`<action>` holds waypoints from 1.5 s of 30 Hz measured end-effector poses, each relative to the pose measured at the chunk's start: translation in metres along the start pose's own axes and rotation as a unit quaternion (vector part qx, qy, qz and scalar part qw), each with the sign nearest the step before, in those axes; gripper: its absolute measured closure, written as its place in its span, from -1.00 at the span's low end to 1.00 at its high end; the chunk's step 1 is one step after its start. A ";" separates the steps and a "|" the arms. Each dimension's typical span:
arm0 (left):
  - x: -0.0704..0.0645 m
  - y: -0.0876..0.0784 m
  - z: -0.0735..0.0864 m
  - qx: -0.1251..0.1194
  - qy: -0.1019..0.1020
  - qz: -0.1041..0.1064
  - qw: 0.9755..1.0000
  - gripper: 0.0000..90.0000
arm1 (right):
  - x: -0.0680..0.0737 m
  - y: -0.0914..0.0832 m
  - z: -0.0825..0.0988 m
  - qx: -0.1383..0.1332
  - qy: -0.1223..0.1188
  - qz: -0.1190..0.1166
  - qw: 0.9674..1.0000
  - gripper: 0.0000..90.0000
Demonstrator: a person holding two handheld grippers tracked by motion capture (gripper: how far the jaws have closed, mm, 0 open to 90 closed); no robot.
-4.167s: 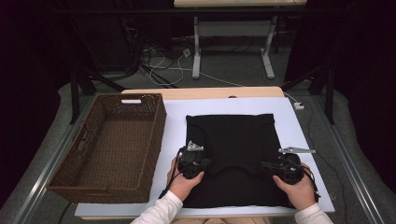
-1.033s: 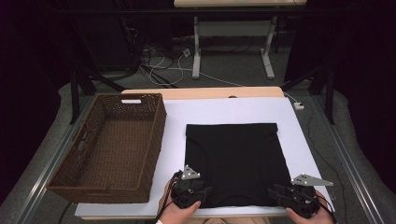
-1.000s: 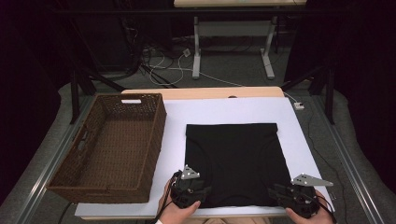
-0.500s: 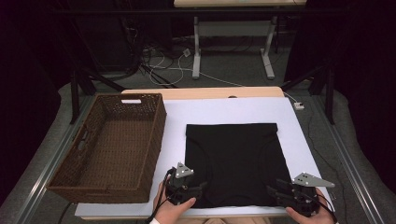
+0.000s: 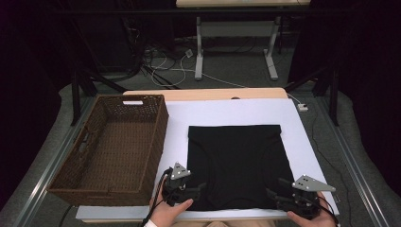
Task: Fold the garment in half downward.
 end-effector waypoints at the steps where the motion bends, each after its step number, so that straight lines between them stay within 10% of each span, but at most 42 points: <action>1: 0.000 0.000 0.000 0.000 0.000 0.000 1.000 -0.28 | 0.000 0.000 0.000 0.000 0.000 0.000 1.000 -0.26; 21: 0.016 -0.019 0.000 -0.031 0.016 0.008 0.999 -0.98 | -0.011 0.003 -0.008 0.002 -0.019 0.019 1.000 -0.67; 29: 0.020 -0.028 0.002 -0.049 0.013 -0.001 0.999 -1.00 | -0.011 0.007 -0.010 0.003 -0.020 0.027 0.999 -0.94; 36: 0.007 -0.034 0.008 -0.035 0.071 -0.004 0.997 -1.00 | -0.010 0.007 -0.014 0.000 -0.020 0.033 0.999 -1.00; 45: 0.009 -0.029 0.018 -0.015 0.074 -0.002 0.997 -0.94 | -0.006 0.010 -0.016 0.003 -0.034 0.028 0.999 -1.00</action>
Point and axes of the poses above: each handheld gripper's, and its own axes: y roughly forward along the jaws, z roughly out of its underside, x roughly to its left, the point moved 5 cm from there along y, roughly forward along the jaws, and after that the axes turned 8 degrees about -y, right-handed, at the moved point
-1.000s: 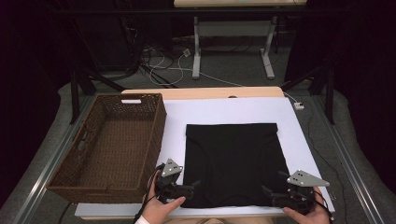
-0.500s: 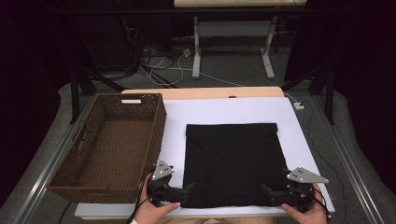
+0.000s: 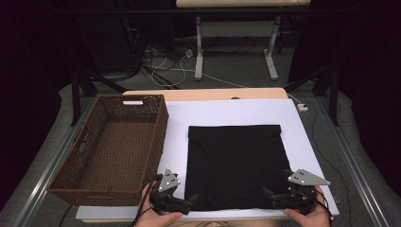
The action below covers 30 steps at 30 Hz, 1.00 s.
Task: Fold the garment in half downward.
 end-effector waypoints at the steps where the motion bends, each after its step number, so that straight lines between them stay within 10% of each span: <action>1: 0.000 0.000 0.000 0.000 0.000 0.000 1.000 -0.93 | 0.001 0.001 0.000 0.000 0.002 -0.002 1.000 -1.00; 30: -0.019 -0.003 0.034 0.044 0.023 -0.013 0.999 -0.36 | 0.003 0.013 -0.005 0.008 -0.015 -0.024 1.000 -0.98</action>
Point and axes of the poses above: each handheld gripper's, and its own axes: y roughly forward along the jaws, z roughly out of its underside, x roughly to its left, the point moved 5 cm from there along y, roughly forward along the jaws, and after that the axes turned 8 degrees about -y, right-handed, at the moved point
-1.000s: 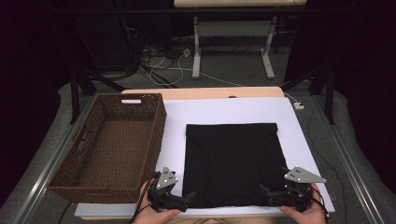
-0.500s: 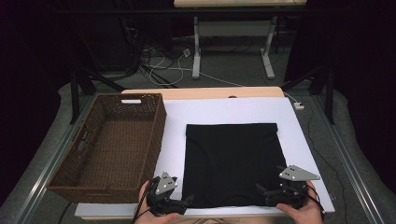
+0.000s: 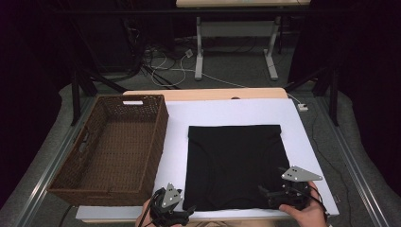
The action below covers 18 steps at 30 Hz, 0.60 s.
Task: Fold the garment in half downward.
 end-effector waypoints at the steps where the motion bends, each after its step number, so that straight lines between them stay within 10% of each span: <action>1: 0.000 0.001 0.001 0.000 0.001 0.003 1.000 -0.34 | 0.000 0.000 0.000 0.000 0.000 0.000 1.000 -0.98; 18: -0.003 0.008 0.011 0.032 0.017 0.004 0.999 0.08 | -0.001 0.001 0.002 0.000 0.002 -0.008 1.000 -0.89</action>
Point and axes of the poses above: each handheld gripper's, and its own axes: y roughly forward along the jaws, z roughly out of its underside, x roughly to its left, the point moved 5 cm from there along y, roughly forward along the jaws, and after that the axes turned 8 degrees about -y, right-handed, at the moved point
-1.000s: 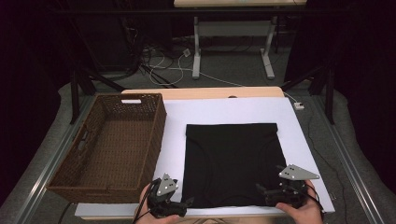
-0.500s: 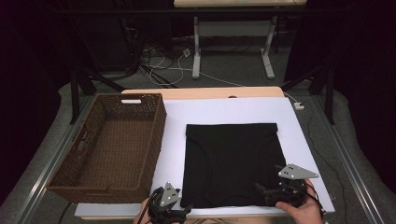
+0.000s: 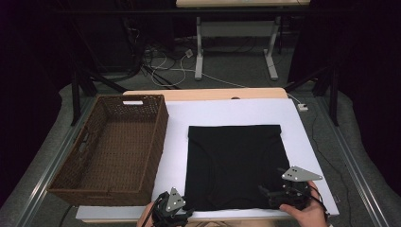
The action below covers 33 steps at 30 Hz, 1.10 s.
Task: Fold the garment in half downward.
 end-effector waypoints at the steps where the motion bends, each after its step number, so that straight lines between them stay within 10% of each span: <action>1: 0.000 0.000 0.000 -0.003 -0.002 0.003 1.000 0.09 | 0.000 0.000 0.000 0.001 0.000 -0.001 1.000 -0.89; 16: 0.007 0.000 -0.003 -0.010 -0.009 0.012 1.000 0.83 | -0.003 0.000 0.001 0.001 0.003 -0.002 1.000 -0.85; 33: 0.004 -0.004 -0.027 -0.049 -0.007 0.028 0.998 0.90 | -0.005 -0.002 -0.001 -0.008 0.011 0.006 1.000 -0.90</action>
Point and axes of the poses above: each handheld gripper's, and its own axes: y roughly forward along the jaws, z roughly out of its underside, x roughly to its left, the point moved 5 cm from there along y, roughly forward along the jaws, and after that the axes turned 8 degrees about -y, right-handed, at the moved point
